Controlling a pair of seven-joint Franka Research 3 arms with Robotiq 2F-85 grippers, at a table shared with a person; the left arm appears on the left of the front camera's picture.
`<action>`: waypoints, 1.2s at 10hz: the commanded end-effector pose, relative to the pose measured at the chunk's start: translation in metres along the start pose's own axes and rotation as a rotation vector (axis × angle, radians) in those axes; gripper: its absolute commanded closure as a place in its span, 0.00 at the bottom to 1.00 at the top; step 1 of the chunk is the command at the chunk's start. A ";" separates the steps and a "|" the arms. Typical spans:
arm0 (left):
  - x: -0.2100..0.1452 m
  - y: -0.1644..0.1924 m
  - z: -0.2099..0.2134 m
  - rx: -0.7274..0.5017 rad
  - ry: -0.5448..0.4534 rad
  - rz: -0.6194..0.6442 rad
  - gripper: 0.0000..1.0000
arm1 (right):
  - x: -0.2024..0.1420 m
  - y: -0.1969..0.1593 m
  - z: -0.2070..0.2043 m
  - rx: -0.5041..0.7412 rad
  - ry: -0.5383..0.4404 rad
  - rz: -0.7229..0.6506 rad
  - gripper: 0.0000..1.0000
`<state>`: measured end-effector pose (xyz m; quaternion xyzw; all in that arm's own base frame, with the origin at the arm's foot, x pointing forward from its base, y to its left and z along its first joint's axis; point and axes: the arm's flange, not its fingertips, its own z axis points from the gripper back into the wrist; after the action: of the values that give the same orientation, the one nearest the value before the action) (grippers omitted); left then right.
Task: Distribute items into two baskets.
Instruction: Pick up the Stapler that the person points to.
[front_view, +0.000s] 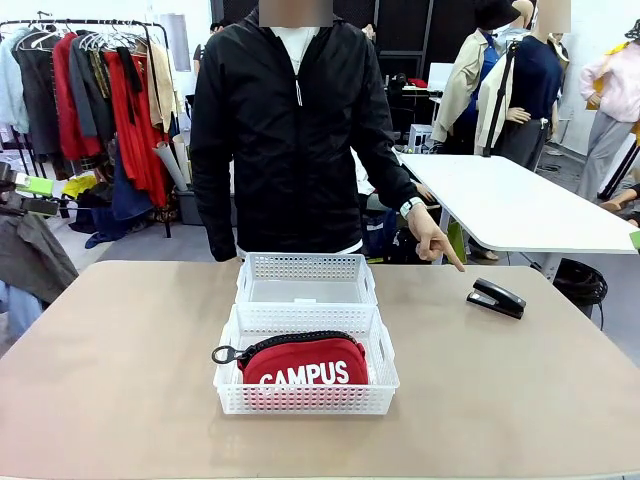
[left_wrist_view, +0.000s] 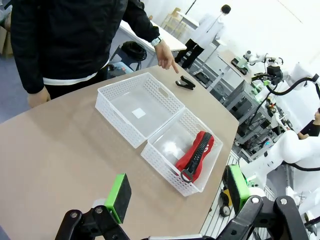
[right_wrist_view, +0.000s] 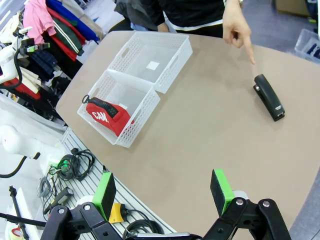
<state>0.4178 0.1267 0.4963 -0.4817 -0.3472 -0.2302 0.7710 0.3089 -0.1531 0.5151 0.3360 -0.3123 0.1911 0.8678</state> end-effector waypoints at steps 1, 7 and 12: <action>0.000 -0.001 0.001 0.001 -0.003 0.000 0.00 | 0.002 0.000 0.001 0.012 -0.019 0.011 0.00; 0.000 -0.001 0.001 0.001 -0.003 0.000 0.00 | 0.002 0.000 0.001 0.012 -0.019 0.011 0.00; 0.000 -0.001 0.001 0.001 -0.003 0.000 0.00 | 0.026 -0.023 -0.011 -0.057 0.098 -0.026 0.00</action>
<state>0.4178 0.1268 0.4961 -0.4816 -0.3471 -0.2300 0.7711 0.3235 -0.1528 0.5118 0.3271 -0.2956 0.1909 0.8771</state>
